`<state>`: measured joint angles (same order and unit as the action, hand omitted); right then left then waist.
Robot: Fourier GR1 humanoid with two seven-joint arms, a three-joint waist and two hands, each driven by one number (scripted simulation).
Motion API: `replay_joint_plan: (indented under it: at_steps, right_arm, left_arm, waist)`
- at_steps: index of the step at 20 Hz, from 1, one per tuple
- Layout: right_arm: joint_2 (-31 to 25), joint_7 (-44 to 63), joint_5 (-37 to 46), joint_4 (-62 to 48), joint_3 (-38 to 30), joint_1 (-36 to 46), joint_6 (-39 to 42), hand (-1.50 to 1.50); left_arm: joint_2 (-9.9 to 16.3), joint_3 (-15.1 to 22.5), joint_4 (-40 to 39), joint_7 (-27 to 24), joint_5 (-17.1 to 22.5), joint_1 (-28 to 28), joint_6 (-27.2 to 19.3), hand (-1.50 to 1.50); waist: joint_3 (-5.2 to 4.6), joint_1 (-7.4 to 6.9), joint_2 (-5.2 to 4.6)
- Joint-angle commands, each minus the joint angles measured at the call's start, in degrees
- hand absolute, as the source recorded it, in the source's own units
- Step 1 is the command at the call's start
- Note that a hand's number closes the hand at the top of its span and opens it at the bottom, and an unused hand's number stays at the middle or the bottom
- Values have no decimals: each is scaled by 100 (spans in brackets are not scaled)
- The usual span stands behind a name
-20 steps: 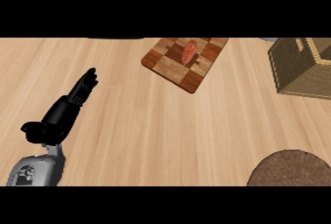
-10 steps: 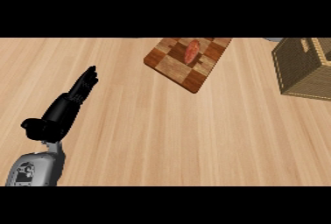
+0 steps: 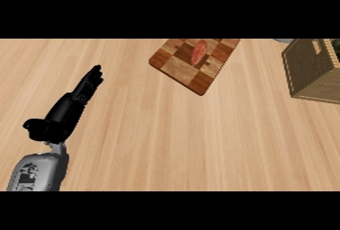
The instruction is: Pick the squash from the placemat and place it in the basket
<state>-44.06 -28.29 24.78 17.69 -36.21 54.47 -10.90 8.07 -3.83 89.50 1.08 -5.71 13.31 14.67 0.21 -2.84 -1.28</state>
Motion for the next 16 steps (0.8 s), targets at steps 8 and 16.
replay_joint_plan:
  at_steps: [8,16]
  right_arm:
    - [-375,-532,-524,-485,-441,306,767,-150]
    - [-1038,461,-1020,-917,-933,371,1395,-150]
  left_arm:
    - [-126,94,-138,-105,-163,-11,-142,0]
    - [84,-73,15,170,69,109,74,0]
  waist:
    - [3,46,3]
    - [5,53,18]
